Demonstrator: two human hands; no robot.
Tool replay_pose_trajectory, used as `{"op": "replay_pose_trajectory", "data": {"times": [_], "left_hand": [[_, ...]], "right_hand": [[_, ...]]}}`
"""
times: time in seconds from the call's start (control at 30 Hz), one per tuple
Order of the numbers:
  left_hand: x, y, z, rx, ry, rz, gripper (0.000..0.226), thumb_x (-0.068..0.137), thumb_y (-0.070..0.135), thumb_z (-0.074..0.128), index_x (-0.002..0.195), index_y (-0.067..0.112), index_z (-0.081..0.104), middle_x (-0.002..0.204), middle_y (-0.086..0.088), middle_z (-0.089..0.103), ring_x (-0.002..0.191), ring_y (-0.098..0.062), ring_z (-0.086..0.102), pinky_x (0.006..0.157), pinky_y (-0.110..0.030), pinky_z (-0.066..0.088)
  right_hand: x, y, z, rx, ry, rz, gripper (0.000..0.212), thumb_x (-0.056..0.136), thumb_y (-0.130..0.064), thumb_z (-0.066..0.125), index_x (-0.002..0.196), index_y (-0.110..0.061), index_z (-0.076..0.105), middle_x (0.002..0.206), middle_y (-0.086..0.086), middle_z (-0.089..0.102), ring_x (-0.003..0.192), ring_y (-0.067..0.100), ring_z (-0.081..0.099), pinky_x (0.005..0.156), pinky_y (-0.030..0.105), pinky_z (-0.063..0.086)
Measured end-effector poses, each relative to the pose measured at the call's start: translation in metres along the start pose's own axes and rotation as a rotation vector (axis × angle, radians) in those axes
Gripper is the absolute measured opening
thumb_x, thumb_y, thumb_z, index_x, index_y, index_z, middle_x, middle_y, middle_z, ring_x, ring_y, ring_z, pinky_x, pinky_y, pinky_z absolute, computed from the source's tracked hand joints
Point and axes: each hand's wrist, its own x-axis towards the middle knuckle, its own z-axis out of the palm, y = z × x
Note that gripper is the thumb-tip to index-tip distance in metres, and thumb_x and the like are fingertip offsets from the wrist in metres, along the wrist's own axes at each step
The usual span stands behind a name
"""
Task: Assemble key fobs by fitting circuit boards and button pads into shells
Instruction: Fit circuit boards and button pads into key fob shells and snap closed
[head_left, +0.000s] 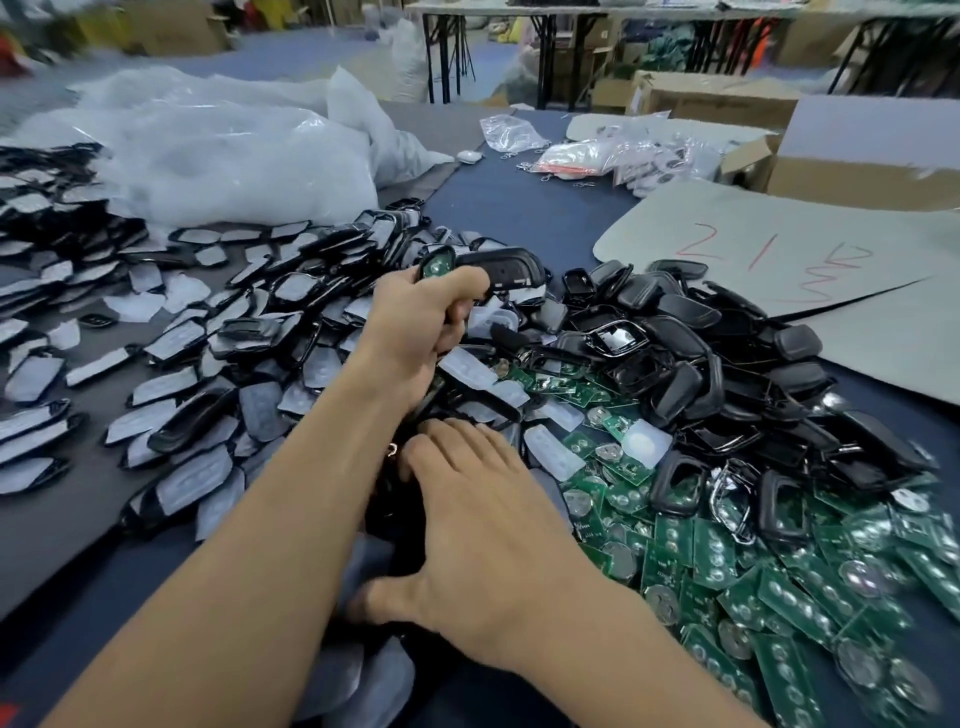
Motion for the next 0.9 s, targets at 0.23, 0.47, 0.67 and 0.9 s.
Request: {"op": "replay_pose_trajectory", "data": {"times": [0.23,0.47,0.67,0.9], "left_hand": [[-0.004,0.007,-0.008,0.006,-0.103,0.006,0.030,0.079,0.010,0.070,0.059,0.016,0.049,0.049,0.004,0.042,0.040,-0.009,0.027,0.047,-0.027,0.014],[-0.006,0.013,-0.009,-0.002,-0.110,0.050,0.030,0.076,0.013,0.069,0.055,0.020,0.050,0.047,0.007,0.042,0.038,-0.006,0.031,0.049,-0.029,0.012],[-0.007,0.021,-0.019,-0.022,-0.054,0.043,0.023,0.085,0.008,0.069,0.069,0.013,0.053,0.048,0.006,0.045,0.037,-0.007,0.030,0.051,-0.028,0.013],[-0.031,0.030,-0.024,0.249,-0.112,0.103,0.037,0.084,0.001,0.072,0.056,0.019,0.055,0.050,0.003,0.047,0.044,-0.012,0.036,0.040,-0.020,0.024]], "right_hand": [[0.015,0.010,-0.001,-0.119,0.143,0.102,0.067,0.080,-0.060,0.070,0.130,-0.024,0.046,0.130,-0.003,0.057,0.127,0.023,0.048,0.114,0.038,0.029],[0.012,0.015,-0.016,-0.214,0.293,0.137,0.071,0.076,-0.052,0.079,0.136,-0.022,0.054,0.143,-0.001,0.054,0.140,0.023,0.041,0.126,0.040,0.015],[-0.004,-0.003,-0.011,0.020,0.025,-0.093,0.084,0.078,-0.069,0.071,0.146,-0.023,0.055,0.163,0.000,0.038,0.149,0.011,0.014,0.121,0.026,-0.003],[0.017,0.006,0.008,-0.151,-0.035,-0.103,0.071,0.093,-0.066,0.053,0.157,-0.037,0.038,0.168,-0.007,0.030,0.156,0.020,0.015,0.123,0.037,0.002]]}}
